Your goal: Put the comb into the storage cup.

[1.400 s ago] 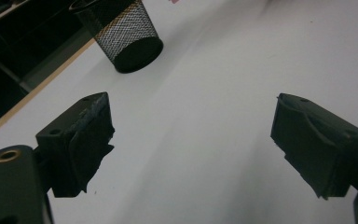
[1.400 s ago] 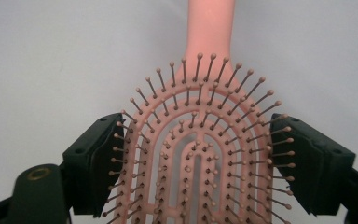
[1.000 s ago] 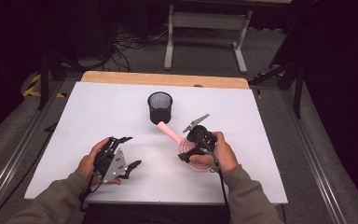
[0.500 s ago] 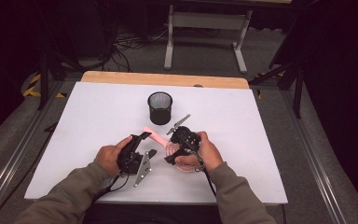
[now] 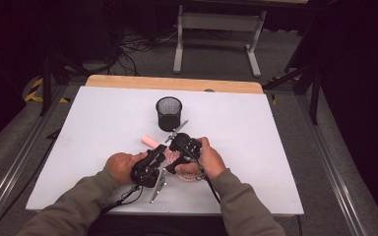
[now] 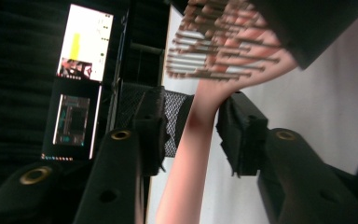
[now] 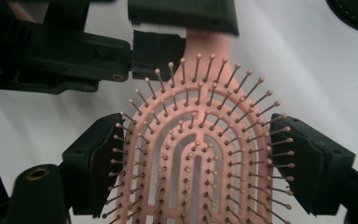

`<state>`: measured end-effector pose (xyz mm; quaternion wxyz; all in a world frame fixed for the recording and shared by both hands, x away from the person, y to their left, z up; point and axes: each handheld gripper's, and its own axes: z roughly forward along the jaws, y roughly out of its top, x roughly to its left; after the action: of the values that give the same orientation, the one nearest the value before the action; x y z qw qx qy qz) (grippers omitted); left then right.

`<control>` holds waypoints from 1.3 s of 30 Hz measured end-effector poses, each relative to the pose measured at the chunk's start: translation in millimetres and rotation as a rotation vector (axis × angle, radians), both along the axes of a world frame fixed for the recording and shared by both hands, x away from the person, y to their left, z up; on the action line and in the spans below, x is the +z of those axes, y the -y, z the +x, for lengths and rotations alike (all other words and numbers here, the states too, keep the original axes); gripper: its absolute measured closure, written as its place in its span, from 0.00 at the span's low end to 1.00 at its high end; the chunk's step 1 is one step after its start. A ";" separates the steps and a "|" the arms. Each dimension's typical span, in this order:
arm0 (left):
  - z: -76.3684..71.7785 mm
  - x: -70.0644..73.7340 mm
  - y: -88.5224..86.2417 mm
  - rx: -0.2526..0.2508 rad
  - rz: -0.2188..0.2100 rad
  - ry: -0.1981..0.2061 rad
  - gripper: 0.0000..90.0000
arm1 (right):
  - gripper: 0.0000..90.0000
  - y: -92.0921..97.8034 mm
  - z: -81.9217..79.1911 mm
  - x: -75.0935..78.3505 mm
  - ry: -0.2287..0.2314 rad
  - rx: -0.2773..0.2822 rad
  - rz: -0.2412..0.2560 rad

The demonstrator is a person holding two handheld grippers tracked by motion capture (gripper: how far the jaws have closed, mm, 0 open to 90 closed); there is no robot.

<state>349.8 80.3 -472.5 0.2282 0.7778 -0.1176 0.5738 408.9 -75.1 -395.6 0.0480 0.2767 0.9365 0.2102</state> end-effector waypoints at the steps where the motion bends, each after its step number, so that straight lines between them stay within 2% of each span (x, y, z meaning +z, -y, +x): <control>1: -1.0 2.9 -0.7 0.023 0.051 0.014 0.79 | 0.23 -0.3 -0.1 1.2 0.004 0.002 0.001; 2: -0.8 2.8 -0.9 0.021 0.051 0.018 0.82 | 0.23 -0.2 -0.4 2.6 0.004 -0.003 0.003; 5: -1.9 2.5 -1.0 0.016 0.056 0.026 0.84 | 0.23 0.3 -0.8 3.6 0.005 0.003 -0.001; 7: -2.2 -3.0 1.2 -0.005 0.025 0.026 0.85 | 0.23 -0.4 -0.8 3.2 0.002 0.006 -0.001; 8: -2.6 -4.4 1.6 -0.004 0.033 0.028 0.85 | 0.23 -0.9 -0.7 3.1 0.001 0.008 -0.009; 10: -4.0 -3.0 1.3 0.003 0.078 0.059 0.86 | 0.23 -1.3 -0.3 2.2 -0.004 0.011 -0.009; 11: -3.7 -3.3 1.5 -0.001 0.079 0.063 0.87 | 0.23 -0.8 -0.1 2.1 -0.007 0.012 -0.005; 12: -5.3 -1.1 1.3 0.016 0.113 0.077 0.87 | 0.23 -0.4 -0.1 2.3 -0.008 0.013 -0.004; 15: -6.6 -0.6 1.7 0.014 0.124 0.096 0.88 | 0.23 1.2 0.0 3.4 -0.019 0.011 0.007; 19: -7.5 1.0 0.4 0.011 0.133 0.099 0.88 | 0.23 2.4 1.1 4.2 -0.036 0.010 0.031; 21: -6.5 -3.9 0.3 -0.022 0.068 0.081 0.88 | 0.23 2.6 1.3 4.1 -0.046 0.013 0.036; 22: -9.2 0.3 -0.3 0.010 0.141 0.108 0.89 | 0.23 2.7 1.2 4.3 -0.048 0.015 0.036; 24: -9.4 -0.2 0.6 0.002 0.136 0.120 0.89 | 0.23 2.5 0.9 4.5 -0.049 0.017 0.029; 31: -6.0 -3.6 1.2 -0.001 0.097 0.113 0.88 | 0.23 -0.7 -0.1 6.8 -0.024 0.013 0.002; 34: -5.8 -4.0 2.2 -0.003 0.103 0.113 0.88 | 0.23 -1.7 -0.3 6.5 -0.021 0.009 -0.009; 36: -5.4 -5.4 2.7 -0.004 0.091 0.113 0.87 | 0.23 -1.0 -0.3 6.5 -0.026 0.013 -0.003; 37: -3.6 -6.0 3.5 -0.009 0.092 0.130 0.87 | 0.23 -0.7 -0.5 6.8 -0.025 0.015 0.000; 39: -3.9 -4.4 3.6 -0.001 0.117 0.131 0.87 | 0.23 -1.2 -1.2 7.3 -0.027 0.025 0.001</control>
<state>345.9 76.8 -476.9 0.1746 0.7503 -0.1660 0.6156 407.7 -74.0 -388.3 0.0328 0.2680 0.9402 0.2076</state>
